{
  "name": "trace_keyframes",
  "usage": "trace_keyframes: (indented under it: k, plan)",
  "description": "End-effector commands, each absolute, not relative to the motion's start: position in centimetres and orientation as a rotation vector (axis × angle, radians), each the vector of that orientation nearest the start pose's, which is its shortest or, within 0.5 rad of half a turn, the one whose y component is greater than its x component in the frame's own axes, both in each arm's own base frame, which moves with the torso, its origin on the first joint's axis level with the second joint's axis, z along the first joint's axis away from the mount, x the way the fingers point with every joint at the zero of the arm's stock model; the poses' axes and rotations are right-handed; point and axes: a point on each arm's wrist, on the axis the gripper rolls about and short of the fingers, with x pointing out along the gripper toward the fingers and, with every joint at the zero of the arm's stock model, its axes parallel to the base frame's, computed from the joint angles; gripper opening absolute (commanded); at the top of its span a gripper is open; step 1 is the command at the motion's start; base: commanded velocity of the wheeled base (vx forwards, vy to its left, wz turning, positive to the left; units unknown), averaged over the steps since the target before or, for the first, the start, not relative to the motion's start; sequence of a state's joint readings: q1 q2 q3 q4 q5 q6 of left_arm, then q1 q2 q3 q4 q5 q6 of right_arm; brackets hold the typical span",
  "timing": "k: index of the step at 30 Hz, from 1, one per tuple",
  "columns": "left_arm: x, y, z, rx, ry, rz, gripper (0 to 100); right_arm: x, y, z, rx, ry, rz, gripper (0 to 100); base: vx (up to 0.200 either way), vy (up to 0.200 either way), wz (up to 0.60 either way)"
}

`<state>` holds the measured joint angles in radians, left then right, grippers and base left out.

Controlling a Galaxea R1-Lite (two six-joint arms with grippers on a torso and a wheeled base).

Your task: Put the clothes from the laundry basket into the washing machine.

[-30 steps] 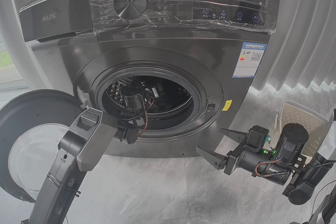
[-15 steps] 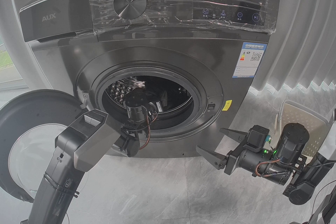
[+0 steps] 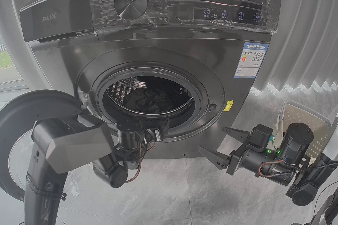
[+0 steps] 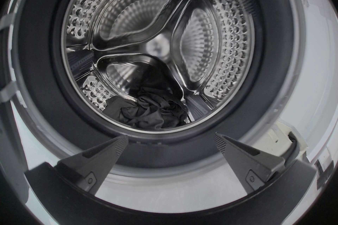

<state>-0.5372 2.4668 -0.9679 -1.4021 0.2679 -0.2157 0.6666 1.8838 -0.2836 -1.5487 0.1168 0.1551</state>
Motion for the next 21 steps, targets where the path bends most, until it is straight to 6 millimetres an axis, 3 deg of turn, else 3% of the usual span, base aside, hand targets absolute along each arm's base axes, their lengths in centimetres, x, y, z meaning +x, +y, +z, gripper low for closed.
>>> trace_keyframes:
  k: [1,9,11,12,17,21]
  plan:
    - [28.5,-19.0,7.5,-0.216,0.055,-0.345,100,20.1,16.7,10.8,0.136,0.098,0.796,100,0.0,0.0,0.0]
    - [20.2,-16.4,12.9,-0.288,0.012,-0.461,100,19.8,16.8,11.0,0.139,0.092,0.804,100,0.0,0.0,0.0]
    - [19.4,-15.9,13.2,-0.289,0.007,-0.468,100,19.8,16.8,11.0,0.139,0.092,0.804,100,0.0,0.0,0.0]
    - [17.9,-14.7,13.9,-0.298,-0.01,-0.47,100,19.7,16.8,11.1,0.14,0.089,0.805,100,0.0,0.0,0.0]
    - [15.6,-12.4,14.4,-0.305,-0.019,-0.459,100,19.0,16.5,12.6,0.154,0.032,0.811,100,0.0,0.0,0.0]
    - [13.9,-10.4,15.9,-0.336,-0.102,-0.438,100,17.9,15.5,14.2,0.171,-0.032,0.801,100,0.0,0.0,0.0]
